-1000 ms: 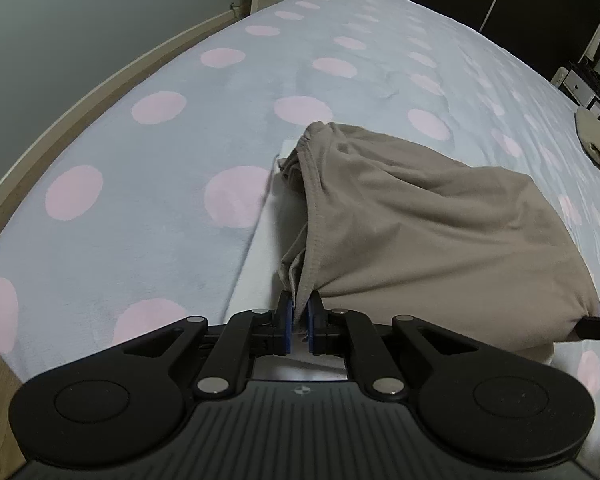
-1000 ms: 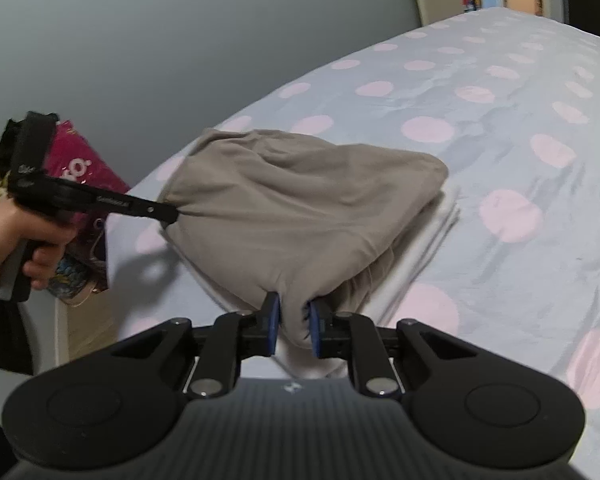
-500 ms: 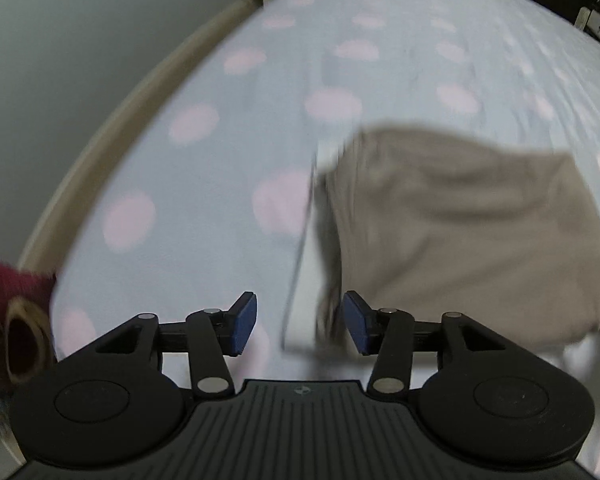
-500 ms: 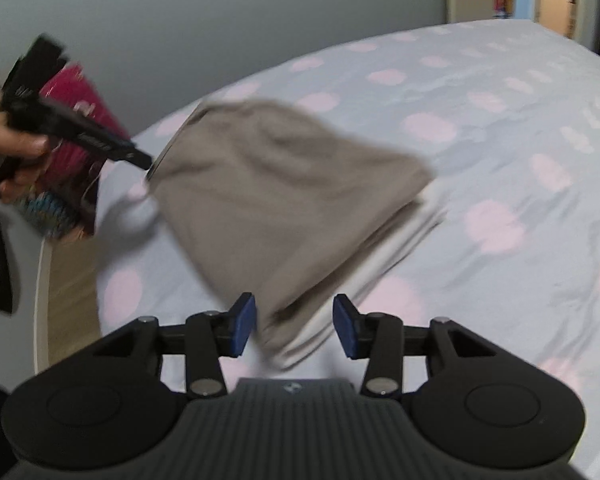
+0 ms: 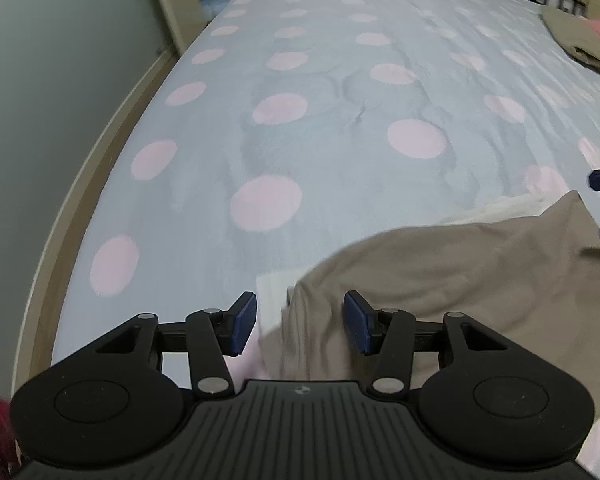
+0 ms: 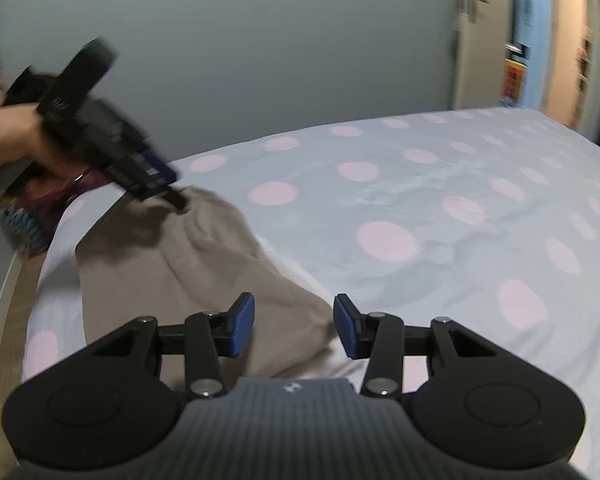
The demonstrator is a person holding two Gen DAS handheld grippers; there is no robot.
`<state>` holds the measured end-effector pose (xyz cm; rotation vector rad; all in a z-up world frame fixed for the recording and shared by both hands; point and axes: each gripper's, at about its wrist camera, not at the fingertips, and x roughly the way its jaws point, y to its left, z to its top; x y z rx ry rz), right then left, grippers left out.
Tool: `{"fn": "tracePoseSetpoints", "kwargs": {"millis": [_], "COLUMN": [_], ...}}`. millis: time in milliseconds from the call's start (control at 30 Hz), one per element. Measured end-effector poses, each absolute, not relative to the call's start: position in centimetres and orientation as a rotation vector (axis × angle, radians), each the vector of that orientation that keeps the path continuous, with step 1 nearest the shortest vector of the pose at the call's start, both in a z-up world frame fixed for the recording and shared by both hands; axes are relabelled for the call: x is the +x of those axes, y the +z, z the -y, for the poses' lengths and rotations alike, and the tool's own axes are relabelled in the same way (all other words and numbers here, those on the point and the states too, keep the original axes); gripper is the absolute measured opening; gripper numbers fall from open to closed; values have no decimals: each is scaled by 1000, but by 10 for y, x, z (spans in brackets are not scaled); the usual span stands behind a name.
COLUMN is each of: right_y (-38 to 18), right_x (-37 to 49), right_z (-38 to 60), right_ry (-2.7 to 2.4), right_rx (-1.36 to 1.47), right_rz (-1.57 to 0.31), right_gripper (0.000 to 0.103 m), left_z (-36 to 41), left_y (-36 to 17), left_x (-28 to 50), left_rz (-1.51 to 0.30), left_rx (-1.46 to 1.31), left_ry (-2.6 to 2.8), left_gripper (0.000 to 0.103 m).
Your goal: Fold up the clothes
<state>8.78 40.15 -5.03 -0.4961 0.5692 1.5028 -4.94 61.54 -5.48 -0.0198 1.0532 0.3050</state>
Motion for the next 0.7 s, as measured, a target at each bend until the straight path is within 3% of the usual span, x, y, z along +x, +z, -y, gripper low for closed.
{"fn": "tracePoseSetpoints", "kwargs": {"millis": [33,67,100,133,167,367,533,700], "right_y": [-54,-59,-63,-67,-70,-66,-67,-84], "right_x": [88,88,89,91,93,109,109,103], "right_z": [-405,-409,-412,-412,-412,-402,-401,-409], "right_ry": [1515,1515,1513,1517,1521,1500,1467,1441], "right_rx": [-512,-532,-553,-548,-541,-393,-391,-455], "right_rz": [-554,-560,-567,-591,-616,-651,-673,-714], "right_gripper": [45,41,30,1,2,1,2,10], "left_z": [-616,-619,-621,-627,-632,-660,-666,-671], "left_y": [-58,-60,-63,-63,-64,-55,-76,-77], "left_x": [-48,-48,-48,-50,-51,-70,-69,-74], "left_rz": [-1053,-1060,-1066,-1061,-1054,-860,-921,-925], "left_rx": [-24,-56,-88,-140,-192,-410,-416,-428], "left_ry": [290,275,260,254,249,239,313,379], "left_gripper": [42,26,15,6,4,3,5,36]}}
